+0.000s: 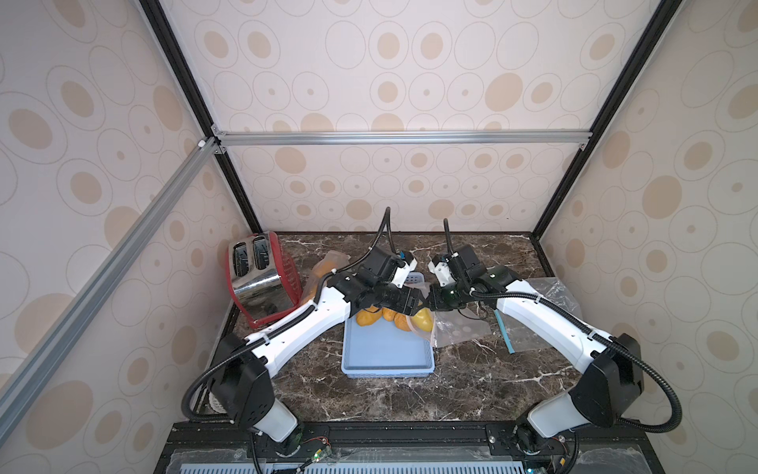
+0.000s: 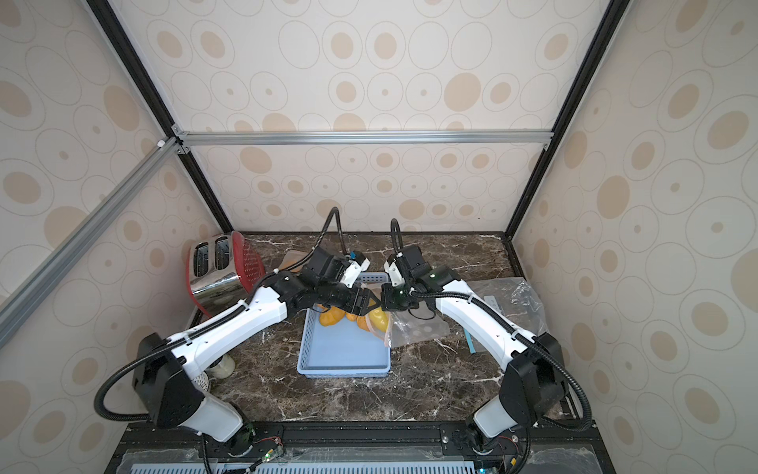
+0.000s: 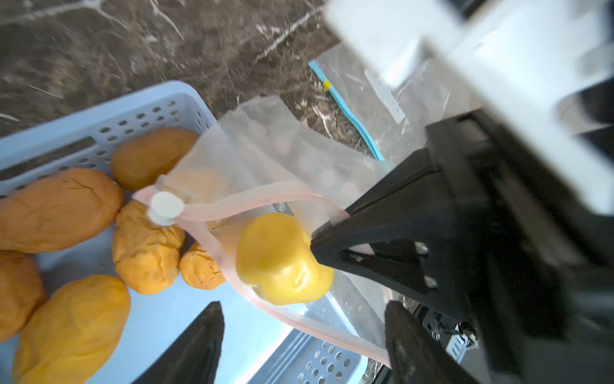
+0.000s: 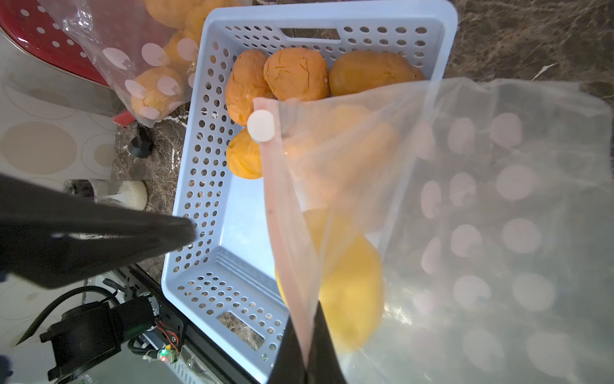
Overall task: Put the potatoes into a zipper bag and zip it
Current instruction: Place the potato into the zipper food storage bag, then adjust the zipper on the food storage bag.
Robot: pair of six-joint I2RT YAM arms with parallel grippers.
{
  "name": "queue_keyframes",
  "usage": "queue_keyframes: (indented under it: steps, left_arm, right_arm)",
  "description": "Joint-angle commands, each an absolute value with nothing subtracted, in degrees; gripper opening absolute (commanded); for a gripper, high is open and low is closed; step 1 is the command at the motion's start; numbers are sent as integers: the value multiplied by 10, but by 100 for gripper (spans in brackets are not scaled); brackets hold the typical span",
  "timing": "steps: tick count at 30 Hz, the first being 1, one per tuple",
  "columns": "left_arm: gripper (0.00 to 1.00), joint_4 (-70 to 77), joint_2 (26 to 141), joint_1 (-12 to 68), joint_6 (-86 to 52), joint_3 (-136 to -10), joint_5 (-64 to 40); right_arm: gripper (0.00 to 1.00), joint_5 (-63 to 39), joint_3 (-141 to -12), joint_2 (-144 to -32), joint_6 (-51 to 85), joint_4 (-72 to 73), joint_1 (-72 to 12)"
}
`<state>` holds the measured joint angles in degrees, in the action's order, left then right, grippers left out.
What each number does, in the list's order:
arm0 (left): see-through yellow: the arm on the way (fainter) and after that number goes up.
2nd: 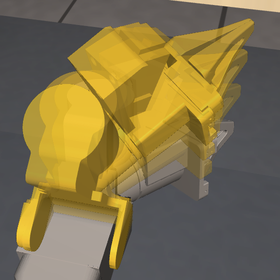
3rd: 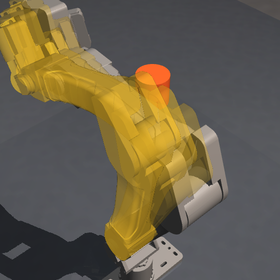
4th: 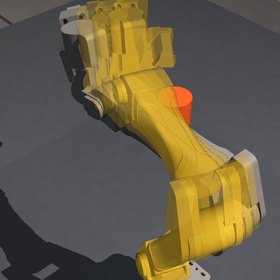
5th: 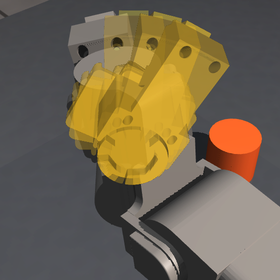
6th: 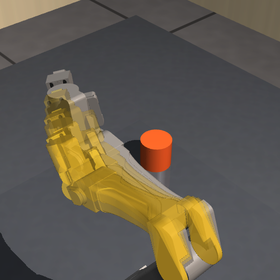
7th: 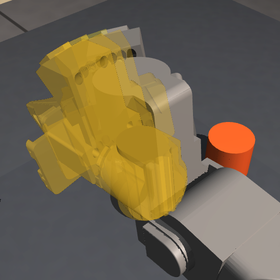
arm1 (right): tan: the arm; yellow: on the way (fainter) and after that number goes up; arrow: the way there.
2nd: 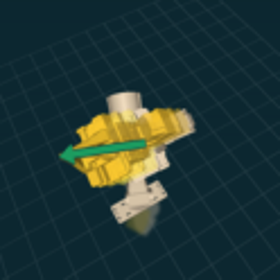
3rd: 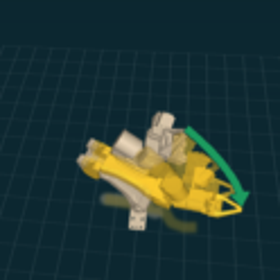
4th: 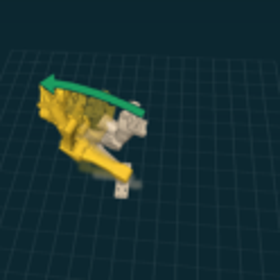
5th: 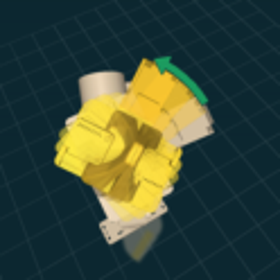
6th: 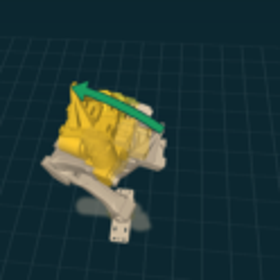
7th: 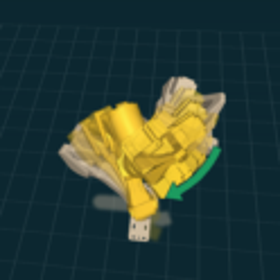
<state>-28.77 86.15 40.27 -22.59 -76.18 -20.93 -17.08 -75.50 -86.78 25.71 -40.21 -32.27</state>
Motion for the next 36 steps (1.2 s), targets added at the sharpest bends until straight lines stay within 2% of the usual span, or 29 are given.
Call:
queue_keyframes:
  steps: [1, 3, 10, 21, 26, 36]
  left_arm:
    - [66, -251, 801, 392, -244, -709, -170]
    - [59, -221, 780, 388, -265, -652, -173]
    - [43, -18, 755, 387, -383, -471, -237]
    - [47, 139, 815, 388, -456, -432, -287]
    - [47, 158, 857, 389, -461, -443, -302]
    - [45, 158, 867, 389, -459, -437, -282]
  right_arm:
    - [0, -201, -749, -849, 266, -393, -318]
    - [0, -205, -751, -845, 266, -392, -316]
    - [0, -209, -745, -840, 266, -389, -312]
    - [0, -215, -737, -839, 267, -381, -313]
    - [0, -219, -738, -840, 267, -379, -313]
    - [0, -218, -740, -844, 265, -381, -313]
